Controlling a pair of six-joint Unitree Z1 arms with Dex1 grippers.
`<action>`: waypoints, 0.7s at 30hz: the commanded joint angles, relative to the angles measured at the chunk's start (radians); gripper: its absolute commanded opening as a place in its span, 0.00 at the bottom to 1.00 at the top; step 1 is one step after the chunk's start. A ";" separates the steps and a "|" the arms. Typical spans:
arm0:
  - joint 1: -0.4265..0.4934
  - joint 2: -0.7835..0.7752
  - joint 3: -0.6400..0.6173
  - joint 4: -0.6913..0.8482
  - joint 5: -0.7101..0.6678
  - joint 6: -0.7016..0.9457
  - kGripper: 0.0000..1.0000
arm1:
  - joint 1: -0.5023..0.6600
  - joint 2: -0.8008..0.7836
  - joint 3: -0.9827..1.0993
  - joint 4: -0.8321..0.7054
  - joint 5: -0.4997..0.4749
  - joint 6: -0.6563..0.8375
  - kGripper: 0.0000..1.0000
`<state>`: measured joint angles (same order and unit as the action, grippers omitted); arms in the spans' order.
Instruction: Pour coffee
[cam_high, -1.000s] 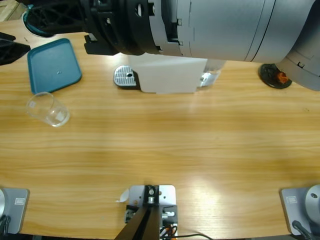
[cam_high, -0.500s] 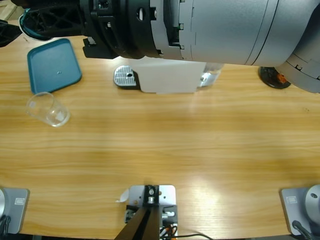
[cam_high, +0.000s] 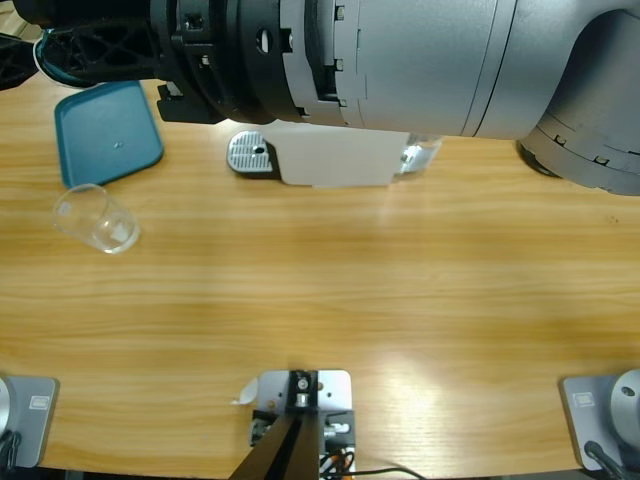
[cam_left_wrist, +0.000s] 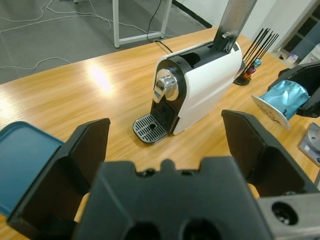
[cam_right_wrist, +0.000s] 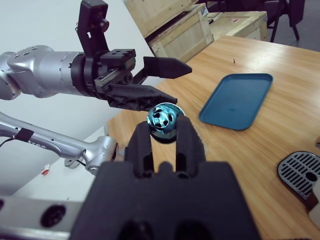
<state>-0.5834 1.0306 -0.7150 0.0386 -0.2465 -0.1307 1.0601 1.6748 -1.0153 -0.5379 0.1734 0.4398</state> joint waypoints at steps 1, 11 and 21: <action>-0.032 0.045 0.042 -0.016 -0.004 -0.020 0.95 | -0.008 0.040 0.027 -0.014 0.014 0.010 0.00; -0.046 0.054 0.042 -0.044 -0.007 -0.036 0.95 | -0.008 0.054 0.030 -0.022 0.014 0.015 0.00; -0.049 0.055 0.045 -0.048 -0.006 -0.044 0.95 | -0.008 0.060 0.032 -0.028 0.018 0.020 0.00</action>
<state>-0.6240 1.0552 -0.7071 0.0060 -0.2472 -0.1615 1.0601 1.6827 -1.0153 -0.5587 0.1734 0.4496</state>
